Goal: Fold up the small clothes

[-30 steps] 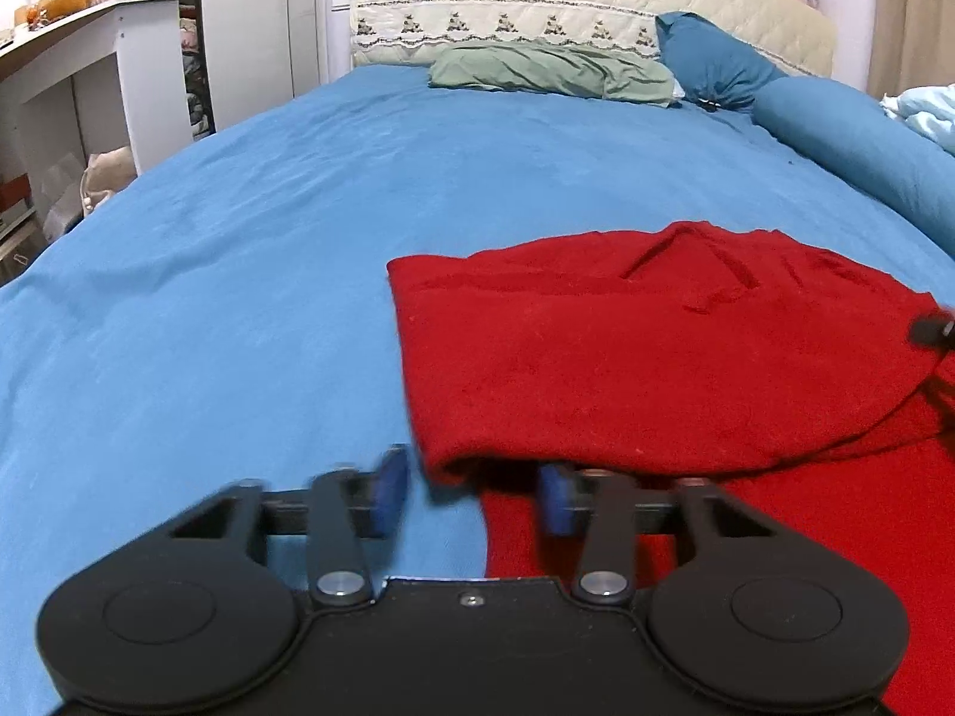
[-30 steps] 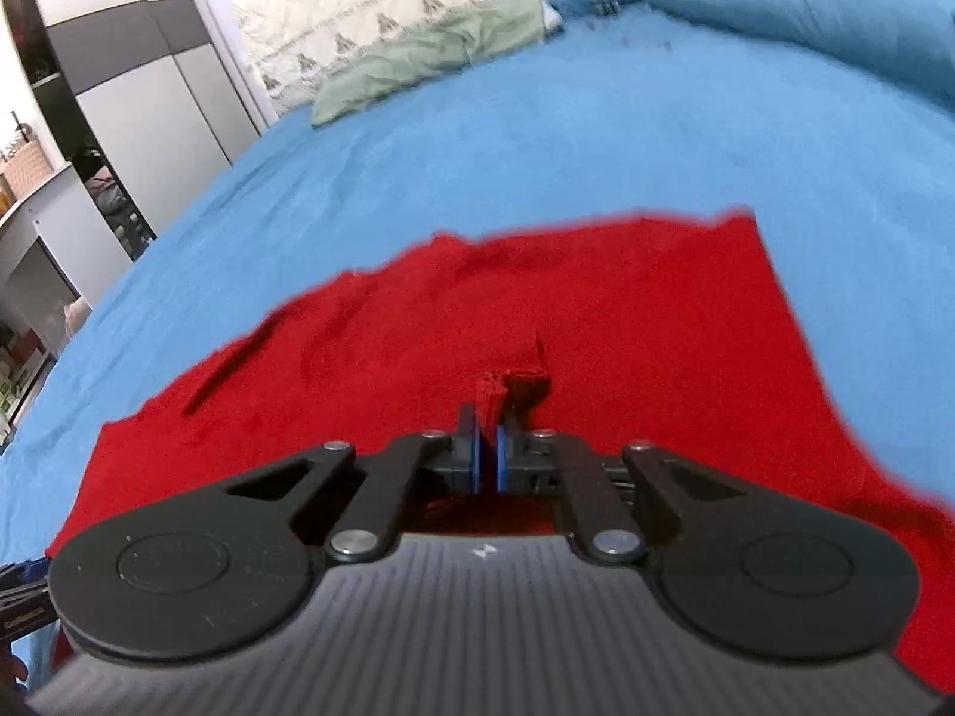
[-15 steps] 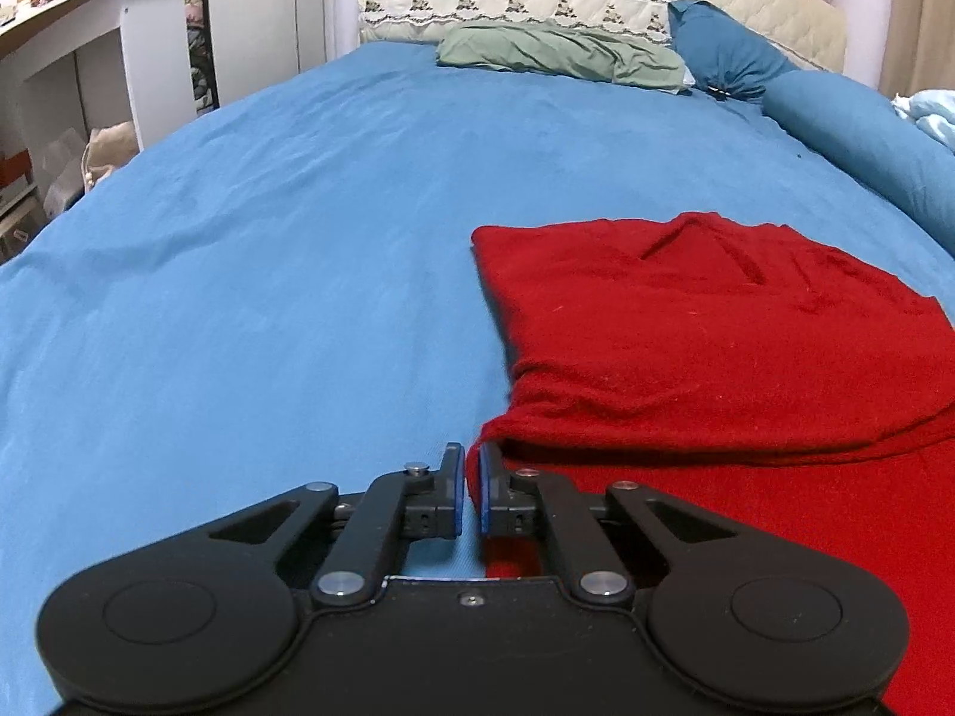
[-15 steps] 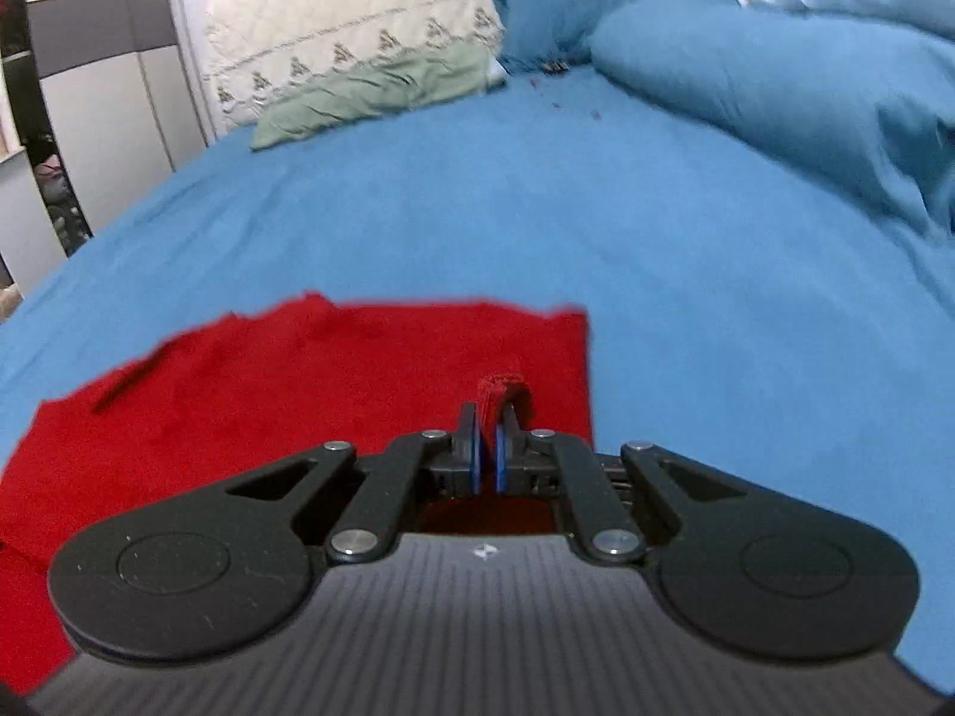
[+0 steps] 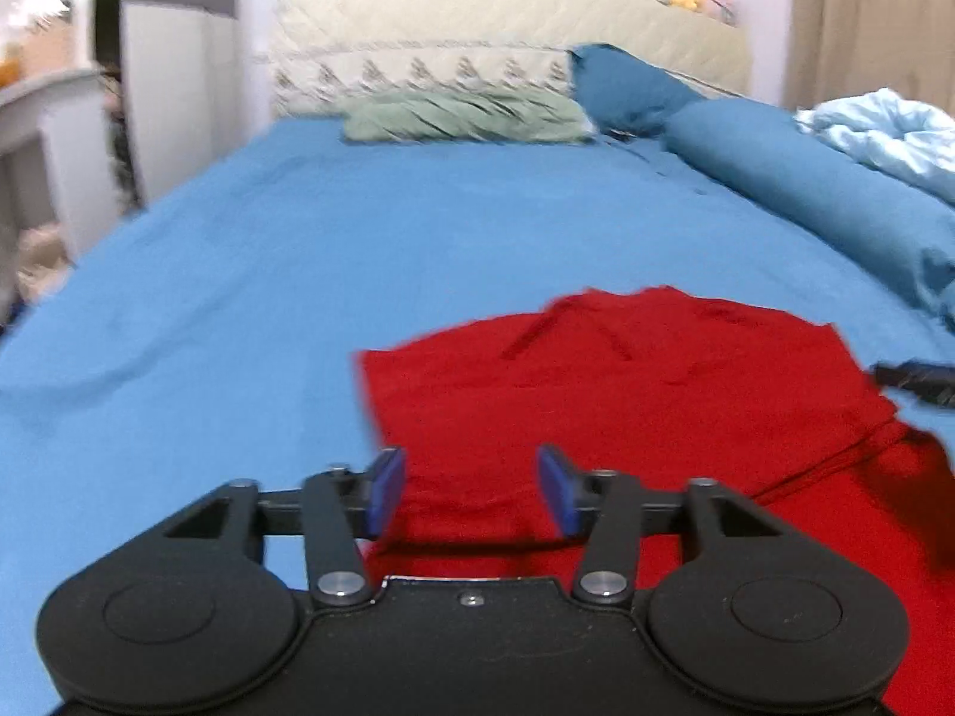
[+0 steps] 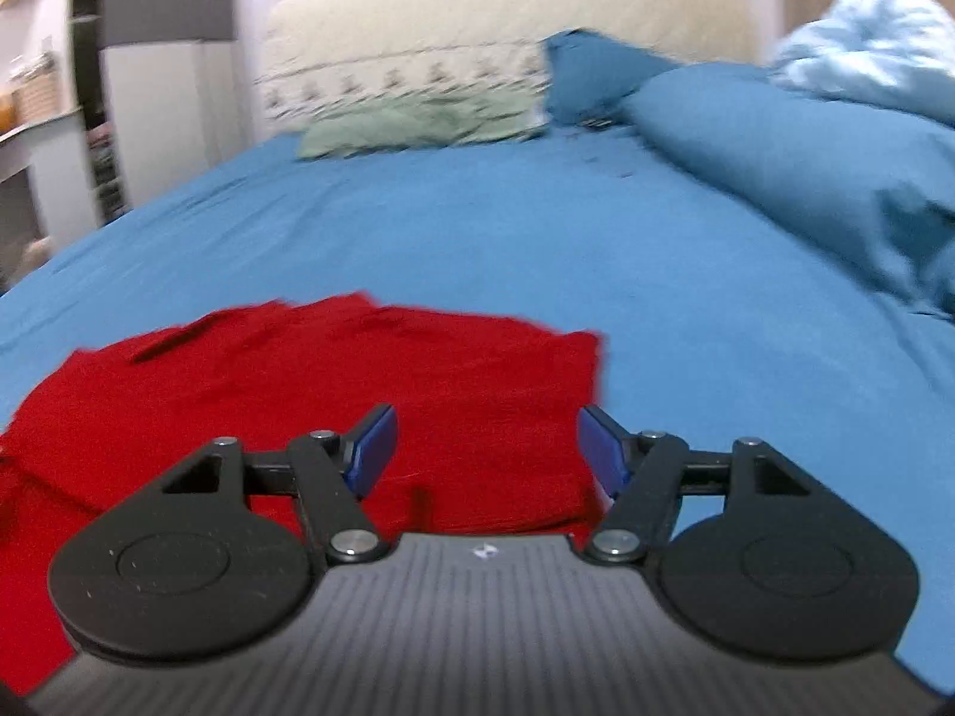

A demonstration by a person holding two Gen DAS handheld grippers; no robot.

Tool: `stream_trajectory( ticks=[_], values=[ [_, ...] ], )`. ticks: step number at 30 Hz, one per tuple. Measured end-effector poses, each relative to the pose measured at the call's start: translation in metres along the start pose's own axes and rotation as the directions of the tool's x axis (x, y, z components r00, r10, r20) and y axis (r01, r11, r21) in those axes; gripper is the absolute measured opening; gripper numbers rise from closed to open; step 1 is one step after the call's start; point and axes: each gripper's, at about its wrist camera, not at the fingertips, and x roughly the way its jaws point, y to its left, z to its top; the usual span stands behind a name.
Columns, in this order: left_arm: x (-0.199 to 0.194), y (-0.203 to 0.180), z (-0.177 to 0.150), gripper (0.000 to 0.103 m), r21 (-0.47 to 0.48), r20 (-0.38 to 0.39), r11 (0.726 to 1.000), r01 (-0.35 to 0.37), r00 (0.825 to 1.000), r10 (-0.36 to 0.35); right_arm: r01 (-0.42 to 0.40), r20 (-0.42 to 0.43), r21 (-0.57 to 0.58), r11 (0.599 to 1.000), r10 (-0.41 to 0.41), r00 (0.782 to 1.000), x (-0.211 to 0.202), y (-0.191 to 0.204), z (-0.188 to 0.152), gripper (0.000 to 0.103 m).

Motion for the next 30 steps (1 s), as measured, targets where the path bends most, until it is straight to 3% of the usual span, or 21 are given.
stream_trajectory(
  ticks=[6,13,19,25,27,29,30],
  values=[
    [0.054,-0.013,-0.013,0.057,-0.018,-0.098,1.000,-0.017,0.995,0.015,-0.023,-0.091,0.023,0.999,0.025,0.996,0.029,0.009,-0.011,0.083],
    [0.059,-0.008,-0.013,0.060,-0.027,-0.111,1.000,-0.011,0.994,0.008,0.007,-0.102,0.108,0.994,0.004,0.995,0.037,-0.013,-0.023,0.082],
    [0.052,-0.016,-0.005,0.060,-0.026,-0.148,0.999,-0.042,0.988,0.038,0.005,-0.115,0.116,0.993,0.009,0.993,0.030,-0.011,-0.012,0.083],
    [-0.016,-0.021,0.020,0.062,-0.008,-0.110,0.999,-0.048,0.993,0.047,-0.026,-0.019,0.138,0.990,0.029,0.999,-0.042,-0.018,0.030,0.084],
    [-0.055,-0.022,0.030,0.070,-0.009,-0.080,0.999,-0.051,0.996,0.050,-0.042,0.012,0.127,0.991,0.041,0.999,-0.077,-0.021,0.046,0.086],
    [-0.095,-0.022,0.036,0.090,-0.016,-0.058,0.999,-0.040,0.998,0.039,-0.063,0.044,0.117,0.991,0.058,0.997,-0.117,-0.023,0.059,0.097],
    [-0.116,-0.022,0.038,0.095,-0.021,-0.048,0.999,-0.034,0.998,0.033,-0.076,0.060,0.109,0.991,0.070,0.996,-0.140,-0.025,0.065,0.103]
  ],
)
